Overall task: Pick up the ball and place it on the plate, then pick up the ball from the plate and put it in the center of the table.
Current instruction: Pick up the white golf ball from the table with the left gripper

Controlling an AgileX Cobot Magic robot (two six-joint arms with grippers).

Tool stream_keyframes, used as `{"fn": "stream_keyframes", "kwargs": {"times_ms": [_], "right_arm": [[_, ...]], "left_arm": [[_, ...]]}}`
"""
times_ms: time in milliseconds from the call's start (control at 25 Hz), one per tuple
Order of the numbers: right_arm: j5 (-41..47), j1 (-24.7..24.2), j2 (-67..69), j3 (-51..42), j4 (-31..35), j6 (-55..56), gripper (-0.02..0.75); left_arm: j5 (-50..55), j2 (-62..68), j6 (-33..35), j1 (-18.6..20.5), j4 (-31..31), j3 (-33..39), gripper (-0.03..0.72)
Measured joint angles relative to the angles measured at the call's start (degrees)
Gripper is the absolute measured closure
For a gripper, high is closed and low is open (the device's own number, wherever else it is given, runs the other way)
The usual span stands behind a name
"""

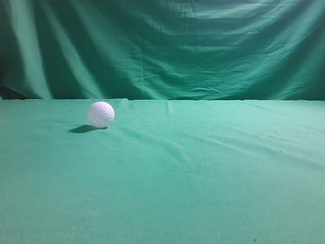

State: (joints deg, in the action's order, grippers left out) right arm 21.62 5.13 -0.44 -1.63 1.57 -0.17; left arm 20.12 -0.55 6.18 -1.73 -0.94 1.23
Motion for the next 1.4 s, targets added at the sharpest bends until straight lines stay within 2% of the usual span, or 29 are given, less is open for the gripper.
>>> {"fn": "stream_keyframes", "kwargs": {"times_ms": [840,920,1040,1160,1280,1400], "right_arm": [[0.0,0.0,0.0,0.0,0.0,-0.1,0.682],[0.0,0.0,0.0,0.0,0.0,-0.1,0.682],[0.0,0.0,0.0,0.0,0.0,-0.1,0.682],[0.0,0.0,0.0,0.0,0.0,-0.1,0.682],[0.0,0.0,0.0,0.0,0.0,-0.1,0.682],[0.0,0.0,0.0,0.0,0.0,-0.1,0.682]], "left_arm": [[-0.9,0.0,0.0,0.0,-0.7,0.0,0.636],[-4.4,0.0,0.0,0.0,0.5,0.0,0.636],[-15.6,0.0,-0.4,0.0,4.3,0.0,0.636],[-23.8,0.0,-1.0,0.0,5.6,0.0,0.636],[-26.6,0.0,-1.4,0.0,6.0,0.0,0.636],[-28.9,0.0,-5.2,0.0,6.0,0.0,0.636]]}}
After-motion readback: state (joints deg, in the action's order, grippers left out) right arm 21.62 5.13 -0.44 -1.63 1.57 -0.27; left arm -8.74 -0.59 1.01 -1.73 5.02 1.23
